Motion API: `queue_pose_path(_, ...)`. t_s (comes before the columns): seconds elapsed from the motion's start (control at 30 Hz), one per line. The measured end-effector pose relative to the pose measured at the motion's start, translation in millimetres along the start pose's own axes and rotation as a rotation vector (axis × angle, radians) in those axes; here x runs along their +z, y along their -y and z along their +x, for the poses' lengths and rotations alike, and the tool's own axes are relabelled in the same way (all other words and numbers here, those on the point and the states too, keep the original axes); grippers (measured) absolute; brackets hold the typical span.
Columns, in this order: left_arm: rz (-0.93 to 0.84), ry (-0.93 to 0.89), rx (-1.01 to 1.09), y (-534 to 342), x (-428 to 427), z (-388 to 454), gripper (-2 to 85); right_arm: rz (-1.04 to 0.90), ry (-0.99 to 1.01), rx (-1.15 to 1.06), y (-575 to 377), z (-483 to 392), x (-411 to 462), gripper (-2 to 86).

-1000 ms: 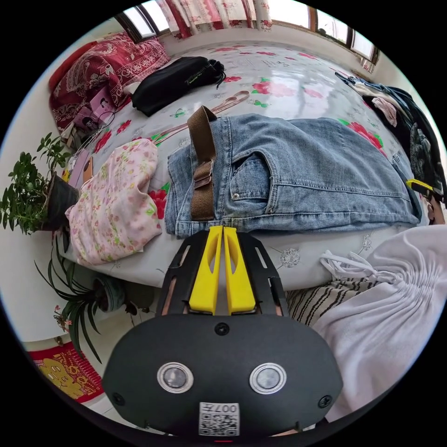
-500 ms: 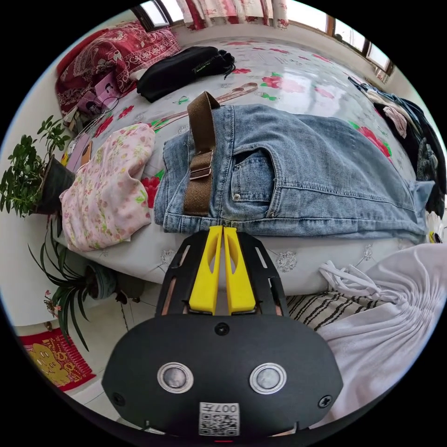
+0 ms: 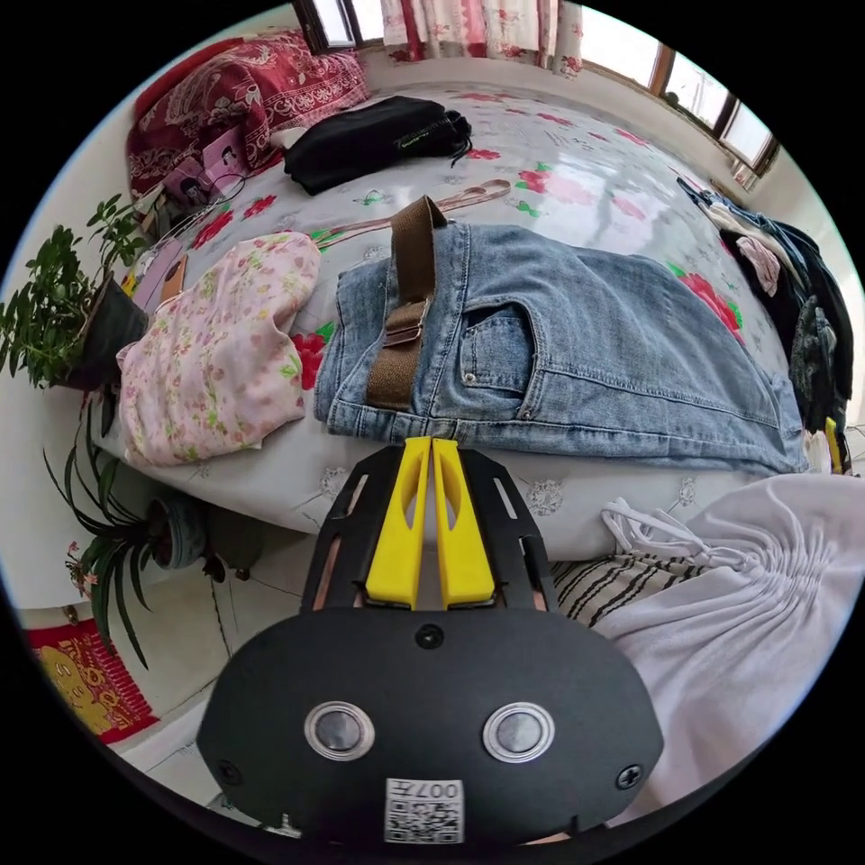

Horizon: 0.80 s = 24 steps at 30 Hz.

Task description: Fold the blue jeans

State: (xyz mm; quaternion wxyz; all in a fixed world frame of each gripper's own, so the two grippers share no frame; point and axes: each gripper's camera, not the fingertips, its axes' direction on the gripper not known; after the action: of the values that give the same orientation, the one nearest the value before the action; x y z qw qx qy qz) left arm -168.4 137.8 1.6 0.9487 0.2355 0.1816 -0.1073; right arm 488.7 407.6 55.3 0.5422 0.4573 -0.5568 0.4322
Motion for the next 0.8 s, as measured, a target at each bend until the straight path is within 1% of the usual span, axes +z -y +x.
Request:
queue_pose_path(0.03,0.012,-0.002,-0.003,-3,-8,-2,-1.0,0.018,0.150,0.012,-3,-7,5,0.2)
queue_pose_path(0.1,0.022,0.000,-0.002,-8,-18,-6,-1.0,0.019,0.705,0.064,-14,-48,38,0.4)
queue_pose_path(0.13,0.020,0.007,-0.003,-11,-24,-9,-1.0,0.005,0.817,0.066,-17,-63,47,0.5)
queue_pose_path(0.17,0.021,0.008,-0.004,-13,-27,-11,-1.0,-0.047,0.994,0.042,-21,-100,64,0.9)
queue_pose_path(0.2,0.027,0.011,-0.007,-16,-33,-14,-1.0,-0.115,1.122,0.028,-25,-140,77,1.5)
queue_pose_path(0.23,0.038,0.015,-0.015,-19,-40,-19,-1.0,-0.147,1.183,0.037,-28,-159,83,1.8)
queue_pose_path(0.27,0.042,0.013,-0.021,-21,-43,-21,-1.0,-0.225,1.295,0.065,-34,-194,92,2.4)
queue_pose_path(0.3,0.052,0.003,-0.037,-24,-49,-27,-1.0,-0.312,1.359,0.092,-40,-225,99,3.1)
queue_pose_path(0.37,0.068,-0.014,-0.074,-28,-58,-38,-1.0,-0.387,1.371,0.115,-50,-263,101,4.2)
queue_pose_path(0.43,0.088,-0.056,-0.145,-34,-67,-54,-1.0,-0.491,1.355,0.184,-64,-290,105,5.2)
queue_pose_path(0.5,0.098,-0.095,-0.199,-38,-71,-66,-1.0,-0.633,1.448,0.273,-82,-317,112,5.9)
queue_pose_path(0.57,0.104,-0.126,-0.246,-41,-75,-78,-1.0,-0.686,1.484,0.266,-92,-333,110,6.0)
queue_pose_path(0.67,0.114,-0.161,-0.298,-46,-79,-93,-1.0,-0.723,1.500,0.209,-102,-349,98,5.1)
queue_pose_path(0.77,0.108,-0.183,-0.326,-50,-82,-103,-1.0,-0.708,1.479,0.108,-107,-361,79,4.0)
queue_pose_path(0.8,0.105,-0.188,-0.328,-51,-83,-105,-1.0,-0.674,1.455,0.061,-107,-364,70,3.7)
